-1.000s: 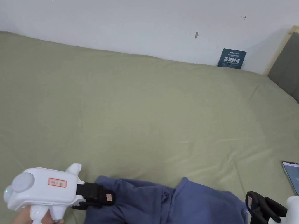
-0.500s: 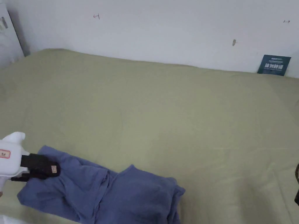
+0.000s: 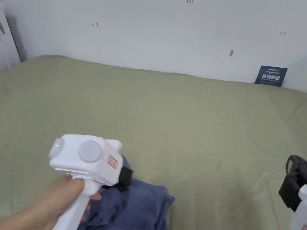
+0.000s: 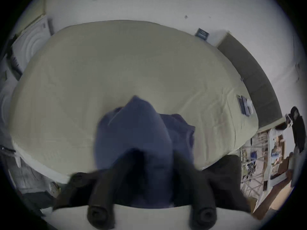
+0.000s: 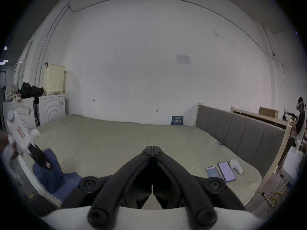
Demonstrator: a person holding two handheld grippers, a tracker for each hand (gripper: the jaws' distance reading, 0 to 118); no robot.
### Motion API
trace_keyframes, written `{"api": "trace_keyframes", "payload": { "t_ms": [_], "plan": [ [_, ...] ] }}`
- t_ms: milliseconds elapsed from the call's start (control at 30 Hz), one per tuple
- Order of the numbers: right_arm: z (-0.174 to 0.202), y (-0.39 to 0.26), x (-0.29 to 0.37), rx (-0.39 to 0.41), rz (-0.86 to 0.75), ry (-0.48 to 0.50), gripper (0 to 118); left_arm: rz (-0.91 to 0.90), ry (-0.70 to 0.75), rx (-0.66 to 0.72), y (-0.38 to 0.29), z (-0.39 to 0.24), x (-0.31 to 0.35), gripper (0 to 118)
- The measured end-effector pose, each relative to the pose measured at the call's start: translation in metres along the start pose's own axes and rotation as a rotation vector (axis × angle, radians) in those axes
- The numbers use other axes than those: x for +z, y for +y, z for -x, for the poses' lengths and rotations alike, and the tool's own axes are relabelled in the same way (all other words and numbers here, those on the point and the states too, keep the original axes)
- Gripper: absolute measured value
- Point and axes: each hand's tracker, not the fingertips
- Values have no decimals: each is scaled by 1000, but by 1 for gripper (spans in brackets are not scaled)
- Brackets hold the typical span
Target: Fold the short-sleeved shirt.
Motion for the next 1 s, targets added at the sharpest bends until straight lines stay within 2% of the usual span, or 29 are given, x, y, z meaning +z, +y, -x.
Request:
{"api": "trace_keyframes", "payload": {
  "t_ms": [33, 67, 100, 167, 233, 267, 300, 333, 367, 433, 533, 667, 700, 767, 833, 900, 1000],
  "plan": [
    [-3, -2, 1, -14, -1, 4, 0, 37, -39, -39, -1, -12, -13, 77],
    [-6, -3, 1, -18, 1, 6, 0, 59, -65, -63, -3, -24, -25, 106],
    [-8, -4, 1, -18, 8, 1, 0, 41, -106, -79, -5, -31, -30, 117],
    [-12, -6, 1, -19, 11, -10, 0, 11, -114, -65, -1, -36, -36, 117],
    [-16, -6, 0, -25, 20, -10, 0, 7, -131, -30, 1, -33, -26, 114],
    [-16, -8, -1, -26, 25, -11, 0, -25, -175, 8, 1, -24, -18, 107],
    [-17, -9, -1, -27, 28, -14, 0, -47, -193, 26, -1, -11, -9, 70],
    [-16, -10, -2, -30, 34, -17, 0, -89, -218, 47, -5, 4, 3, 5],
    [-16, -11, -4, -36, 43, -15, 0, -108, -241, 76, -5, 15, 10, 0],
    [-14, -14, -7, -69, 63, 6, 0, -111, -244, 101, -9, 39, 16, 0],
    [-7, -19, -11, -88, 91, 31, 0, -47, -349, 122, -25, 48, -8, 0],
    [7, -32, -15, -86, 154, 83, 0, 69, -528, 175, -54, 49, -81, 0],
    [9, -36, -16, -94, 174, 102, 0, 89, -545, 194, -60, 49, -100, 0],
    [13, -43, -18, -99, 214, 125, 0, 77, -454, 182, -70, 51, -125, 0],
    [19, -49, -20, -84, 252, 135, 0, 51, -546, 264, -62, 56, -117, 0],
    [26, -53, -24, -84, 278, 169, 0, 8, -536, 209, -59, 55, -86, 0],
    [53, -61, -41, -112, 363, 332, 0, -63, -533, 173, -51, 70, -45, 0]
  ]
}}
